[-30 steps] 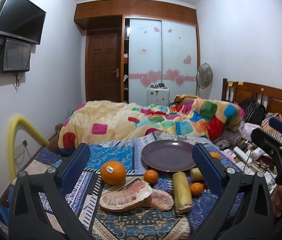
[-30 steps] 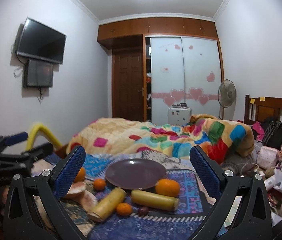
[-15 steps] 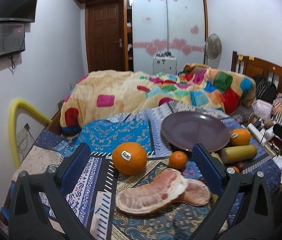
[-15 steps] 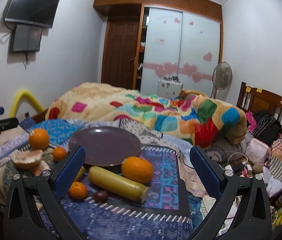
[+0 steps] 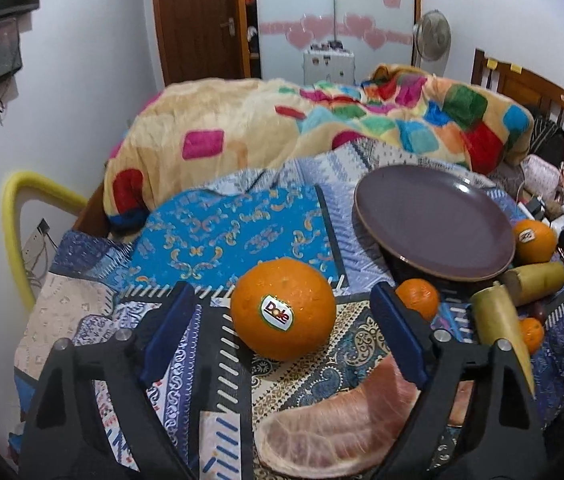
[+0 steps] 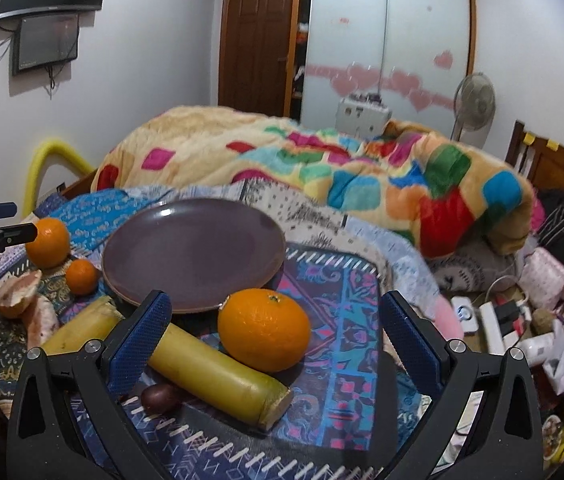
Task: Organize fruits
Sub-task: 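Move the right tool to the orange while the left tool approaches the Dole orange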
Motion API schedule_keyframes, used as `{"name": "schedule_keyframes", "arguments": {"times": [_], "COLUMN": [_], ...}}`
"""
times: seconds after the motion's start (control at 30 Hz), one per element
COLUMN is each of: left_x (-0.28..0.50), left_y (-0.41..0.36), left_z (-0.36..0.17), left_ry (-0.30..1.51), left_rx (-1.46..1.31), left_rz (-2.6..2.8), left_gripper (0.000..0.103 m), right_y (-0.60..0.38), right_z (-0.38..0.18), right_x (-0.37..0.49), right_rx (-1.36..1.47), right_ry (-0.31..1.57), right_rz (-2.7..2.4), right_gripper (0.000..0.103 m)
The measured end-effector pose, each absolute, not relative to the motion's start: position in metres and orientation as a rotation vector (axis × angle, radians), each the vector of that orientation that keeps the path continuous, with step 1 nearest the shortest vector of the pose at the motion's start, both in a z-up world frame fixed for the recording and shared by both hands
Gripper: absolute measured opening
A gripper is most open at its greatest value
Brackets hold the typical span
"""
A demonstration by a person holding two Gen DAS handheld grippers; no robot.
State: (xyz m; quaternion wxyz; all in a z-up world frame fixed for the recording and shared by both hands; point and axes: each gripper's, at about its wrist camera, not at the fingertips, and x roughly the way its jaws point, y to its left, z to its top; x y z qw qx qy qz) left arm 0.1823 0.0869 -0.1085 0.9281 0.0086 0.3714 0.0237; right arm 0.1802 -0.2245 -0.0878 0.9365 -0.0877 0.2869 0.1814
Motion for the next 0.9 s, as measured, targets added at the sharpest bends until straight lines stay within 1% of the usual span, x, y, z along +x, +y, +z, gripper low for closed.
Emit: {"name": "schedule_keyframes", "arguments": {"times": [0.13, 0.17, 0.33, 0.47, 0.5, 0.53, 0.6, 0.67, 0.73, 0.77, 0.9], "left_x": [0.192, 0.194, 0.203, 0.207, 0.208, 0.209, 0.208, 0.208, 0.209, 0.209, 0.209], "left_y": [0.088, 0.087, 0.092, 0.095, 0.094, 0.096, 0.095, 0.095, 0.095, 0.095, 0.094], "left_z": [-0.118, -0.120, -0.126, -0.132, -0.133, -0.134, -0.134, -0.134, -0.134, -0.134, -0.132], "left_ry": [0.802, 0.810, 0.843, 0.875, 0.880, 0.884, 0.881, 0.879, 0.878, 0.879, 0.886], "left_rx": [0.021, 0.023, 0.003, -0.020, -0.022, -0.022, -0.021, -0.020, -0.020, -0.019, -0.018], "left_rz": [0.032, 0.031, 0.024, 0.002, 0.001, 0.002, -0.001, -0.002, -0.001, -0.002, -0.002], "left_gripper": [0.085, 0.083, 0.079, 0.072, 0.070, 0.070, 0.070, 0.070, 0.069, 0.069, 0.068], "right_y": [-0.224, -0.224, -0.223, -0.221, -0.220, -0.220, -0.221, -0.222, -0.223, -0.223, -0.219], "right_z": [-0.099, -0.101, -0.108, -0.111, -0.112, -0.112, -0.115, -0.115, -0.116, -0.115, -0.114], "right_x": [0.195, 0.198, 0.205, 0.209, 0.210, 0.212, 0.216, 0.219, 0.219, 0.218, 0.216], "right_rx": [-0.165, -0.162, -0.162, -0.165, -0.166, -0.166, -0.160, -0.139, -0.131, -0.130, -0.153], "right_ry": [0.663, 0.676, 0.719, 0.749, 0.759, 0.767, 0.787, 0.801, 0.806, 0.805, 0.798], "right_rz": [0.389, 0.393, 0.409, 0.427, 0.427, 0.428, 0.431, 0.446, 0.455, 0.465, 0.453], "right_gripper": [0.092, 0.090, 0.089, 0.079, 0.079, 0.078, 0.071, 0.070, 0.067, 0.062, 0.062]}}
